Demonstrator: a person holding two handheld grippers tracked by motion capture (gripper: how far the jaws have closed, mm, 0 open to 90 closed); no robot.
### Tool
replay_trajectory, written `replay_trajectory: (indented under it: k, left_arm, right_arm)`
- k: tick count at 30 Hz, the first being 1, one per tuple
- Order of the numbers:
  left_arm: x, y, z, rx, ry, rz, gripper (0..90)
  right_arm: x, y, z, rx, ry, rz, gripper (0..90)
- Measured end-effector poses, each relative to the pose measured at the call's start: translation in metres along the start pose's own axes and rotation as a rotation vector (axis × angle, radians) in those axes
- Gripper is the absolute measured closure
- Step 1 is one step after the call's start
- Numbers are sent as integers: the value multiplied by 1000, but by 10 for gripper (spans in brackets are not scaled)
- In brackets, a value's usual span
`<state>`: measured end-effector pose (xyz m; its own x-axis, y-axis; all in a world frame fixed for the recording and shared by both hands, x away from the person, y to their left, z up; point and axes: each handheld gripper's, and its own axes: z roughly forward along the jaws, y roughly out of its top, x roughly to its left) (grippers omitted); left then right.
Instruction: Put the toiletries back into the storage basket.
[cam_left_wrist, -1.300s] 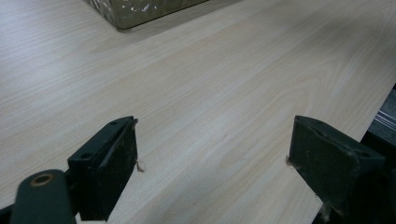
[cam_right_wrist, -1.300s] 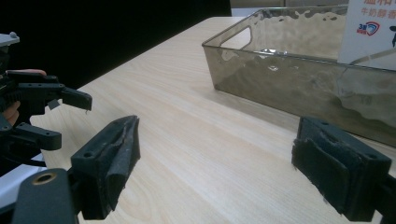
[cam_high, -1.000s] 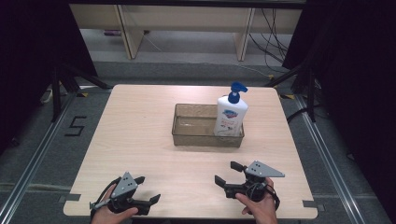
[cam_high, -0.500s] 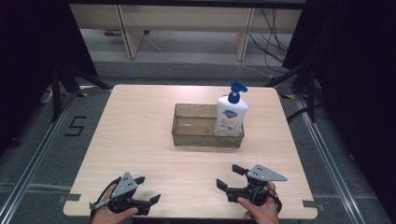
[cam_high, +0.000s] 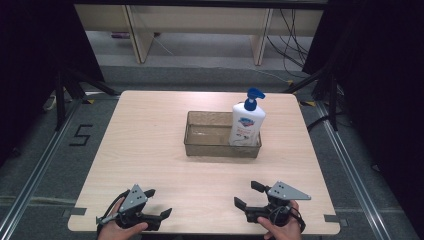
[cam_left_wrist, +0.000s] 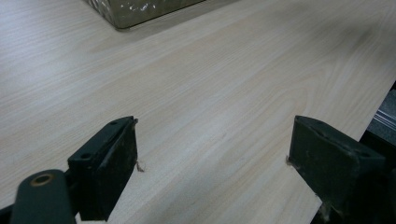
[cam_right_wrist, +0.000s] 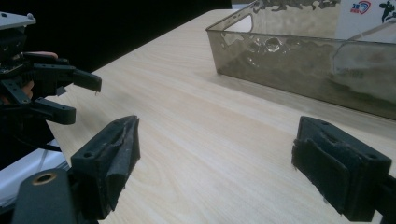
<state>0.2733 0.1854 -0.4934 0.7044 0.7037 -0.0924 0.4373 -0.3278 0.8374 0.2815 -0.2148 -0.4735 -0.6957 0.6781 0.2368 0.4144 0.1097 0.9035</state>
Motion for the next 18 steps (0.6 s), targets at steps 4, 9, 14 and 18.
replay_trajectory:
  k: [4,9,14,18]
  left_arm:
    - [-1,0,0,-2,3,-6,150]
    - [0,0,0,6,-1,4,150]
    - [-1,0,1,-7,-4,-9,150]
    - [-1,-1,2,6,-10,10,150]
  right_arm:
    - [1,-1,-4,16,2,3,154]
    - [0,-4,-8,34,-28,-10,154]
    - [1,-7,-10,39,-21,6,154]
    - [0,-8,-13,53,-27,-4,153]
